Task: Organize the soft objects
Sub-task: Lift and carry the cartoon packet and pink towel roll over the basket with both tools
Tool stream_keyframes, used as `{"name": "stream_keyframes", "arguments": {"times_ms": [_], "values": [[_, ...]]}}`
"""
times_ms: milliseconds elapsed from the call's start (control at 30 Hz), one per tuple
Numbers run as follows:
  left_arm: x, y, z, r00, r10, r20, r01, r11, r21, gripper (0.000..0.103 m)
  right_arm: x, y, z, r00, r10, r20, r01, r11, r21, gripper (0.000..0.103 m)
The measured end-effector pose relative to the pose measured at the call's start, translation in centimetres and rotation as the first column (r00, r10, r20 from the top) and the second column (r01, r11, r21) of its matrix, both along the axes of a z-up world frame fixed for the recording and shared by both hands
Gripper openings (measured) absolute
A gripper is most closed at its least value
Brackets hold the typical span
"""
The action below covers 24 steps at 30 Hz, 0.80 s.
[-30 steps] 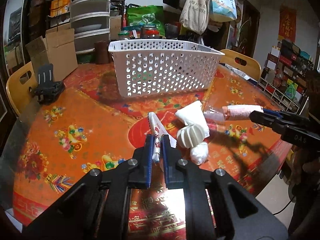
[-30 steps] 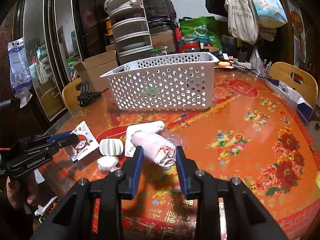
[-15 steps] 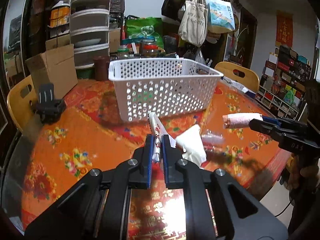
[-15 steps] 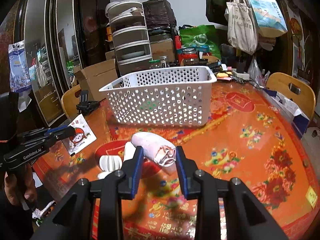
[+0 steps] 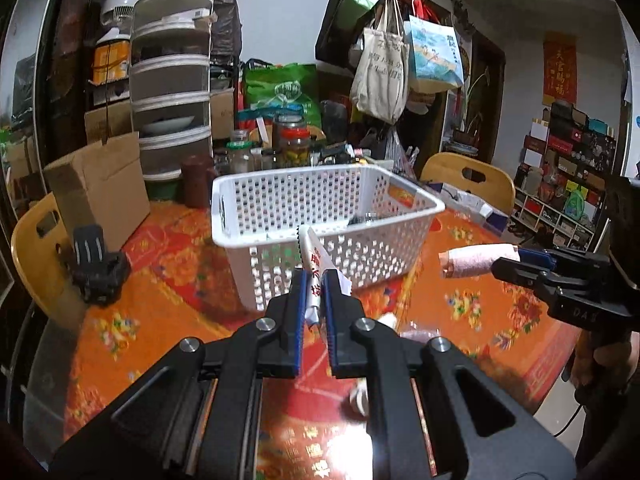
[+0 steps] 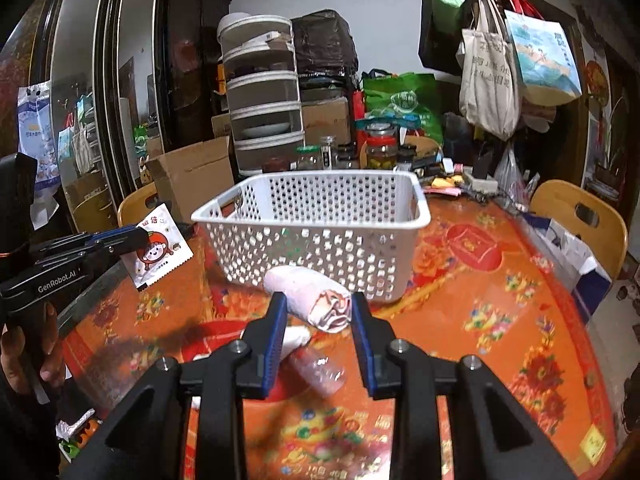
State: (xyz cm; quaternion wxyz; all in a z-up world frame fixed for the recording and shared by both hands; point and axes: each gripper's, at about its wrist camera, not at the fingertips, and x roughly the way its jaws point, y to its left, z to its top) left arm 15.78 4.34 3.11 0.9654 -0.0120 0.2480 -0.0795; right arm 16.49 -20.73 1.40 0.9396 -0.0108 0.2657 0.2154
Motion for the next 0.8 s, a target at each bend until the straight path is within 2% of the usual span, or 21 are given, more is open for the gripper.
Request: {"name": "stream_keyframes", "arguments": {"times_ms": [333, 533, 800], "values": [[4.2, -0.6, 4.4, 0.999, -0.002, 0.050, 0.000, 1.000, 0.027, 0.008, 3.8, -0.1, 4.4, 0.999, -0.017, 0.049, 0.017, 1.000, -0.008, 0.031], [8.2, -0.3, 5.9, 0.999, 0.012, 0.030, -0.013, 1.000, 0.015, 0.008, 7.4, 0.4, 6.2, 0.999, -0.028, 0.041, 0.028, 1.000, -0.010, 0.031], [14.7, 0.5, 6.8, 0.999, 0.033, -0.036, -0.033, 0.999, -0.001, 0.008, 12.0, 1.4, 6.6, 0.999, -0.035, -0.010, 0.035, 0.999, -0.042, 0.031]]}}
